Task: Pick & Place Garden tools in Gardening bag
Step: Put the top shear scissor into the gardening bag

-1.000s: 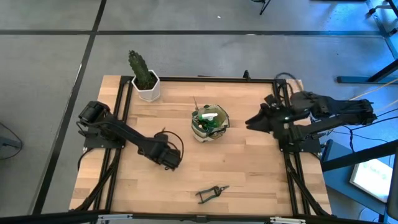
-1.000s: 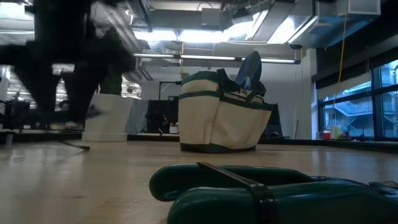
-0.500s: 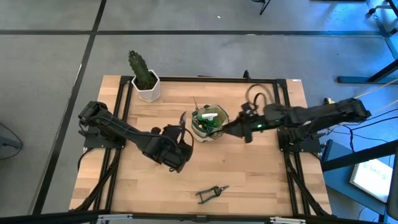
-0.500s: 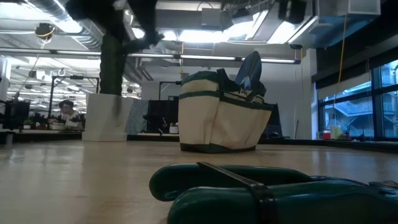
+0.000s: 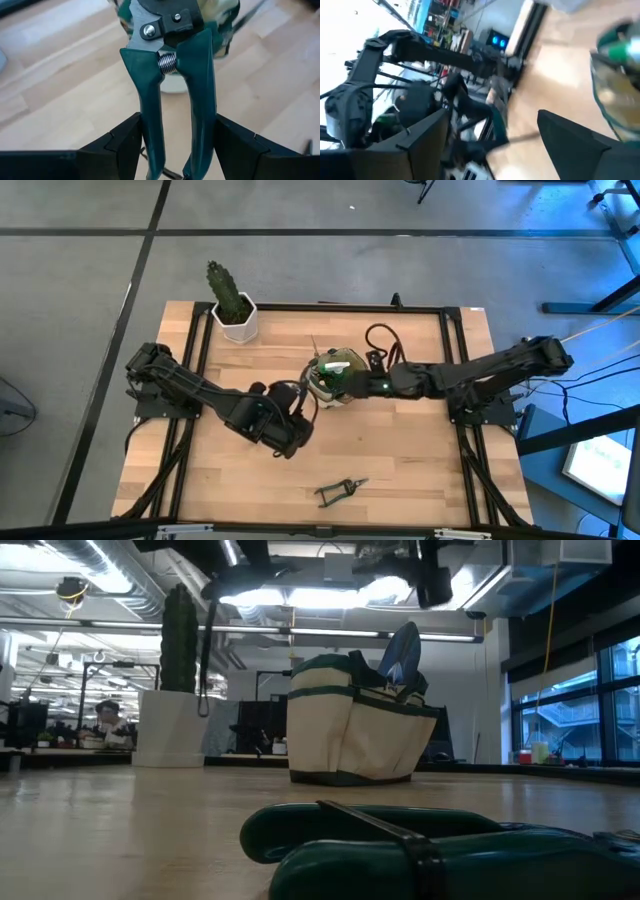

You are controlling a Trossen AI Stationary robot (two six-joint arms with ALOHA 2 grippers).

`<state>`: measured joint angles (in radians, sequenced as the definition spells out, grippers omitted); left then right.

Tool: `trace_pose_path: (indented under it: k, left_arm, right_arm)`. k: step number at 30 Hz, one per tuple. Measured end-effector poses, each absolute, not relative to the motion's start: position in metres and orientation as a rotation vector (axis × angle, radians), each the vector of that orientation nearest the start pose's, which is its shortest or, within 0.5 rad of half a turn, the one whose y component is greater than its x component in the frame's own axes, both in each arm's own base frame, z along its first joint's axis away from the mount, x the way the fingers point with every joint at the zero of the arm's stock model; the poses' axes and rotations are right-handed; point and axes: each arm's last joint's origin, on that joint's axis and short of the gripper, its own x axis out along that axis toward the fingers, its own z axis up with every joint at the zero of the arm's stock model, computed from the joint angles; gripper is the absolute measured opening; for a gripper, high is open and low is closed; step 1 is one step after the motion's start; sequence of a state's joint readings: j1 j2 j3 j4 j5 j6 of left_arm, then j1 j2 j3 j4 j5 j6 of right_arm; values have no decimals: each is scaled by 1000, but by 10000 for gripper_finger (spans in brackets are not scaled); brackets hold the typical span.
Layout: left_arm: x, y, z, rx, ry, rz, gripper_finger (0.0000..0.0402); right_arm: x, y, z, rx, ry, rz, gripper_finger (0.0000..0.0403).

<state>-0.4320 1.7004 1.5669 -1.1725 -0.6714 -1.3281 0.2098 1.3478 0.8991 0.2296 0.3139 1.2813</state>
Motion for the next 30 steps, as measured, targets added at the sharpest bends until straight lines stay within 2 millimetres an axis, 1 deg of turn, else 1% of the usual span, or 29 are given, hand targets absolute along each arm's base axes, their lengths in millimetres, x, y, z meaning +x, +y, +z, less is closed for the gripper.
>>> trace_pose_path:
  k: [2, 5, 8, 11, 14, 19, 30]
  left_arm:
    - [307, -125, 305, -504, 755, 802, 205]
    - [308, -131, 306, -494, 740, 768, 205]
    - [308, -135, 307, -474, 719, 747, 205]
    - [307, -135, 307, -455, 724, 743, 205]
    - [307, -135, 307, -444, 728, 738, 205]
    - [307, -134, 307, -432, 709, 753, 205]
    - [310, -136, 311, -429, 675, 736, 205]
  right_arm:
    - [299, 54, 301, 1166, 104, -243, 309]
    - [303, 54, 317, 1083, 138, -312, 299]
    - [310, 55, 329, 1032, 196, -394, 292]
    - [319, 59, 338, 1002, 230, -434, 291]
    - [330, 63, 342, 992, 258, -442, 291]
    - [338, 69, 338, 971, 328, -483, 291]
    - [348, 72, 337, 1001, 254, -464, 291]
